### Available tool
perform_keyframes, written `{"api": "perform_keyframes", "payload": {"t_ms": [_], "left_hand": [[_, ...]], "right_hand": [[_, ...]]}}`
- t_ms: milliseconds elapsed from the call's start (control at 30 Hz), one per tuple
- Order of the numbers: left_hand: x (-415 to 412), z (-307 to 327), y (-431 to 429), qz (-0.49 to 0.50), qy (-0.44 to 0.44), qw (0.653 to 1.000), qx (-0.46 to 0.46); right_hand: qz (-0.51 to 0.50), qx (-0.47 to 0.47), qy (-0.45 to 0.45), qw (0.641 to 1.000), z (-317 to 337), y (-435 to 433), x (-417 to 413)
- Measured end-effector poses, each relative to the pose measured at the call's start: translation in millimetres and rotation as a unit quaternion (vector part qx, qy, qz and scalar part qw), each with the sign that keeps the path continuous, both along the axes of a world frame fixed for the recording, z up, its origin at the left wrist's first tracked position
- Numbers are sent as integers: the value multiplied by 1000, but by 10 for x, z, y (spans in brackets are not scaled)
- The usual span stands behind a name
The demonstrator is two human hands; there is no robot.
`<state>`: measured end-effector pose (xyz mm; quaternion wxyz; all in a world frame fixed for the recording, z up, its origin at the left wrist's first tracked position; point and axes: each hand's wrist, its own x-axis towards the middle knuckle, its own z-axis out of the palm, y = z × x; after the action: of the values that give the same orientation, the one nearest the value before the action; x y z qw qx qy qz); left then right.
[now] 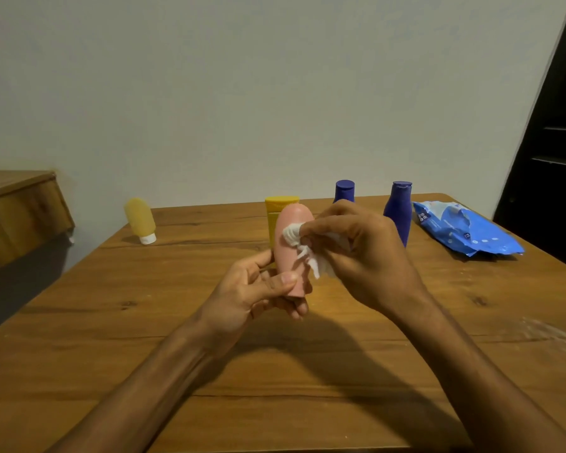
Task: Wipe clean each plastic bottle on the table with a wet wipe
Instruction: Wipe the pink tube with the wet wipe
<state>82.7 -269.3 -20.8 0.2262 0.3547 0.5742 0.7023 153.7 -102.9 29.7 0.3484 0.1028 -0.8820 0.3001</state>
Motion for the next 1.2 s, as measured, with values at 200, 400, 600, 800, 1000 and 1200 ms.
{"api": "perform_keyframes", "payload": {"t_ms": [200,400,600,800,1000,1200], "left_hand": [[43,-28,14,3,69,995,-67],[39,0,10,21,87,994,-67],[2,0,4,73,127,986,-79],[44,-24,30,79,109,989,-68],[72,-17,58,75,114,989,-62],[17,-7,23,123,99,985,-70]], "right_hand": [[-66,-28,82,994,-76,30,-58],[-32,18,79,996,-80,-24,-34],[16,135,-34,990,-40,-180,43],[-3,130,2,991,-94,-134,0],[-34,88,70,993,-132,-61,-61],[35,178,-40,982,-132,-168,-19]]}}
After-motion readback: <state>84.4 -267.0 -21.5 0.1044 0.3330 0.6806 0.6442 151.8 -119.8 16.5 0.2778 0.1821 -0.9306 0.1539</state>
